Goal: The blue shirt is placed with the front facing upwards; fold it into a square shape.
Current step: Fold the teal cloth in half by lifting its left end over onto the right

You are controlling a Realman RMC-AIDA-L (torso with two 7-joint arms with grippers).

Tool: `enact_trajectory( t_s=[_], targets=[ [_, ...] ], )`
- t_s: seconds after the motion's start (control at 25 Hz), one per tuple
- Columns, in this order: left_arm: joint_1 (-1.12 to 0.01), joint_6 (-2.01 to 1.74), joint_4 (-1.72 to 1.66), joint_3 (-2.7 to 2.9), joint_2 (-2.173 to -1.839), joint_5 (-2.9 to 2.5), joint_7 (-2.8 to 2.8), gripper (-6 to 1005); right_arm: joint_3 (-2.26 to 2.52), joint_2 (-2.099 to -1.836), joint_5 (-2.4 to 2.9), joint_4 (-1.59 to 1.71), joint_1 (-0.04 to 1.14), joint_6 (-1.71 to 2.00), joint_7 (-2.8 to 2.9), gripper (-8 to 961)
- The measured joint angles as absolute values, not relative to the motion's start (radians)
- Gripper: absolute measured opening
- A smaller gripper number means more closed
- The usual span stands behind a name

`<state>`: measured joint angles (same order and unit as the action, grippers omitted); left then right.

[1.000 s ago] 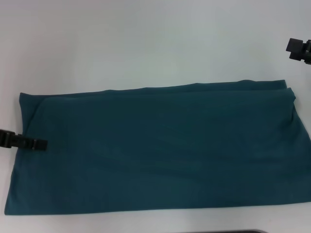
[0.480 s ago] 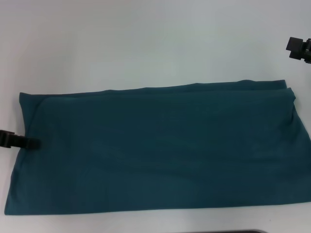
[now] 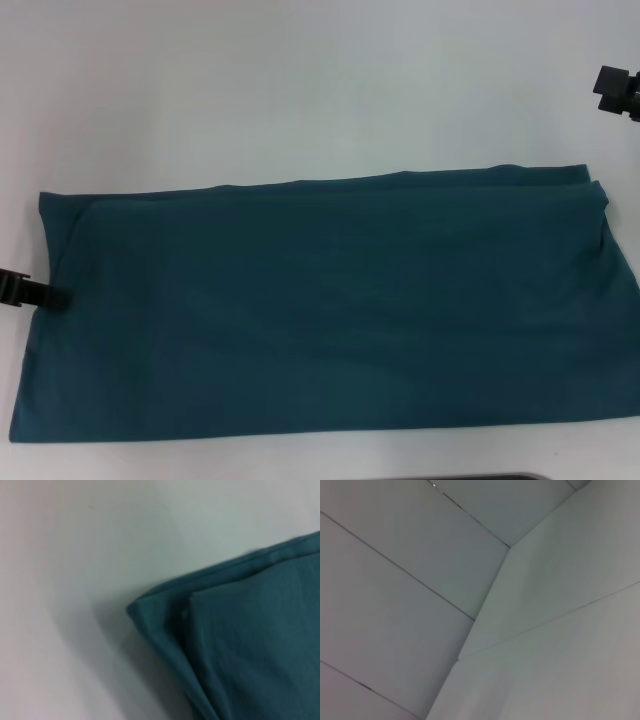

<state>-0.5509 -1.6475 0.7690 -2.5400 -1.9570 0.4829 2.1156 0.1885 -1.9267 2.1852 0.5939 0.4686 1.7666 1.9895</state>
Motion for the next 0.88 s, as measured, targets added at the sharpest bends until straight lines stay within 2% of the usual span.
enact_trajectory(
  t_s=[0.36,0.56,0.88],
  targets=[
    [-0.549,-1.639,0.774,-2.540,-1.960,0.485,2.119,58,0.185,-1.926,2.184,0.594,0.460,1.772,1.985,823],
    [-0.543,-1.631,0.777,-2.538,-1.952,0.481,2.120,58,0.188,-1.926,2.184,0.594,0.460,1.773,1.983,816],
    [-0.532,-1.639,0.779,-2.552,-1.918,0.475,2.120,58,0.189,-1.929,2.184,0.594,0.466,1.771,1.983,805]
  ],
)
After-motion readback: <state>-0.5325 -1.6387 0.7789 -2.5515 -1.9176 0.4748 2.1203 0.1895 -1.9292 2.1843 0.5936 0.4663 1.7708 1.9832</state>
